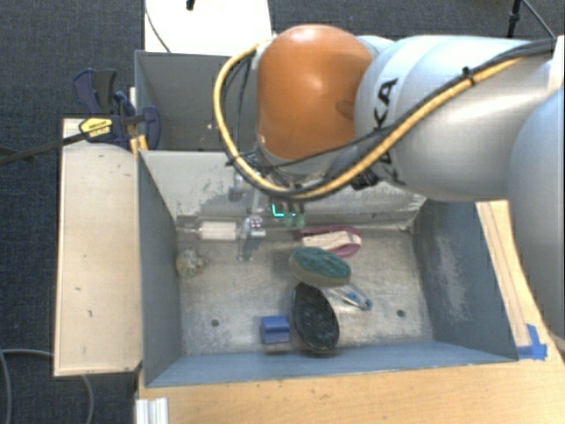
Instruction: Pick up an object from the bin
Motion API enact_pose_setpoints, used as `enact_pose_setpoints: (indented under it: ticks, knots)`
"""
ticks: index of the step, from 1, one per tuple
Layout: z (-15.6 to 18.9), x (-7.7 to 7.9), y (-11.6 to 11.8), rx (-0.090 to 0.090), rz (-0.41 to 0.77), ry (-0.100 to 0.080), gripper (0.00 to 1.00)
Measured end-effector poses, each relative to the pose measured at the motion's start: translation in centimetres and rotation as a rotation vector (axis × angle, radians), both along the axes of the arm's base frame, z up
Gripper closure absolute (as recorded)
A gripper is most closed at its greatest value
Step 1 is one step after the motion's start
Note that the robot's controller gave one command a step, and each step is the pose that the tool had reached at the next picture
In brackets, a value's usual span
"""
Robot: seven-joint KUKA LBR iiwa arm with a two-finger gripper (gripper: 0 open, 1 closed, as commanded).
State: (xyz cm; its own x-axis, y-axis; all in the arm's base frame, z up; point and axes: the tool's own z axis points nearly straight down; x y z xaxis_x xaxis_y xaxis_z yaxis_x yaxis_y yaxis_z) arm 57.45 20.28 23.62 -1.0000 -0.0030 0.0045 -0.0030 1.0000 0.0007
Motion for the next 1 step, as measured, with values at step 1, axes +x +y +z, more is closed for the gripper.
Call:
enact_pose_setpoints:
  ticks: [1]
  knots:
    - [-14.46, -2.78, -6.75, -0.003, -0.054, 0.003, 0.00]
